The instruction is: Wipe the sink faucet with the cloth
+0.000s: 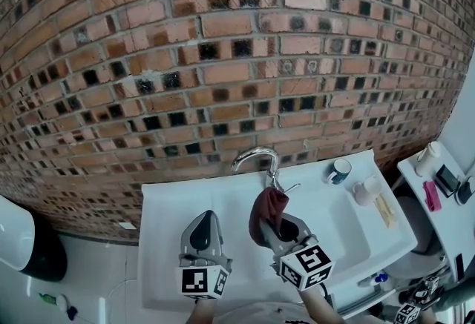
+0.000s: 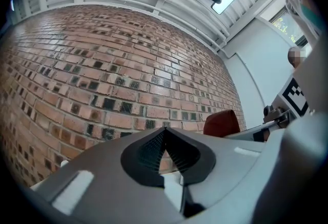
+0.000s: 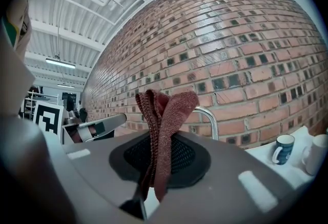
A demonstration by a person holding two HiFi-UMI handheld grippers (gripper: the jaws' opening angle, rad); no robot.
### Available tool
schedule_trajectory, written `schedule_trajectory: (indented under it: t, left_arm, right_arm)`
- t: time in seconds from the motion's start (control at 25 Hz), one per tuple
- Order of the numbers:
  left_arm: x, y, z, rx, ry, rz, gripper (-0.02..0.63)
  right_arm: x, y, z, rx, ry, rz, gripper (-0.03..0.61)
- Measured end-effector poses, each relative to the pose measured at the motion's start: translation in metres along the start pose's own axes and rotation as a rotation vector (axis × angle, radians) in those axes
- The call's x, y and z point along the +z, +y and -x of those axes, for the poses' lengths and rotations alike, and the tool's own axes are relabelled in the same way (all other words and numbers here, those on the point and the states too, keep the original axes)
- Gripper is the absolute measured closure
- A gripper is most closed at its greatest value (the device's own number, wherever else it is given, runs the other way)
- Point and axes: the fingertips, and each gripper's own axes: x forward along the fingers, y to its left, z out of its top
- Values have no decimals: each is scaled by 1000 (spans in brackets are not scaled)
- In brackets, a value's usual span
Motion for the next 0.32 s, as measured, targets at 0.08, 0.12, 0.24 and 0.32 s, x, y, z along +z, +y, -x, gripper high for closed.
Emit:
schedule_trajectory:
  t: [0.08,0.12,0.24,0.32]
  left_arm:
    - [0,1,0,3,-1,1,620]
    - [0,2,1,4,-1,3,620]
    - [-3,4,1,4,-3,7,620]
    - [-4,5,0,3,-3,7,620]
  right_arm:
    - [0,0,0,1,0,2,532]
    - [-1,1,-1,2,1,3,532]
    - [0,2,-3,7,1,6,532]
    - [1,3,-5,12,0,12,532]
